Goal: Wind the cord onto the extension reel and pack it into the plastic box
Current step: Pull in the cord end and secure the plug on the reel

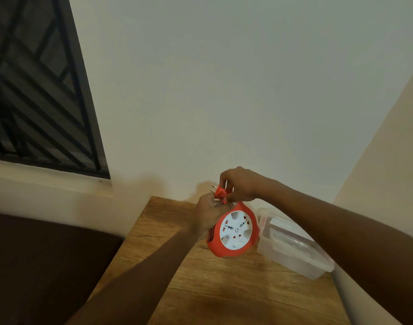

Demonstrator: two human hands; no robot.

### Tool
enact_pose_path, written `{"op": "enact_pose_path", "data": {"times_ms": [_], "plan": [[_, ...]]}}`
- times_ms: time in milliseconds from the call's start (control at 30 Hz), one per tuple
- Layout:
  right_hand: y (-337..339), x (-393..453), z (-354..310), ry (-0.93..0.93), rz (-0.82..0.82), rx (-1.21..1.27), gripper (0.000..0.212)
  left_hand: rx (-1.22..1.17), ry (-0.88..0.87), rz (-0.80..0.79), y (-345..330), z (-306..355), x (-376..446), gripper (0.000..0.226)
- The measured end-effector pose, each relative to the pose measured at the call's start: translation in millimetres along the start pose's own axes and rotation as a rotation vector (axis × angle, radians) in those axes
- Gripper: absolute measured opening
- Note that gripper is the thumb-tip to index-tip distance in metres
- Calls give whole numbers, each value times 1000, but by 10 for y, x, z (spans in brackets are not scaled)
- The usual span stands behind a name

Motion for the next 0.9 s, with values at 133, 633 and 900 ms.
{"op": "enact_pose_path", "data": {"times_ms": [133, 633, 900], "plan": [[15, -32, 16, 58, 11, 58, 66, -50, 17, -17, 14, -30, 2, 22], [182, -293, 205, 128, -28, -255, 32, -83, 20, -17, 86, -97, 76, 48], [295, -402, 438, 148, 147, -127, 23, -107, 22, -19, 150, -200, 96, 43]]}}
Point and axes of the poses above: each hand's wrist, its own x-axis towards the middle knuckle, its own y-axis out of the back of the hand, z = x × y, the point moved 3 cm from there along x, towards the middle knuckle, and after that the axes turned 5 degrees about y, right-handed, at the moved point
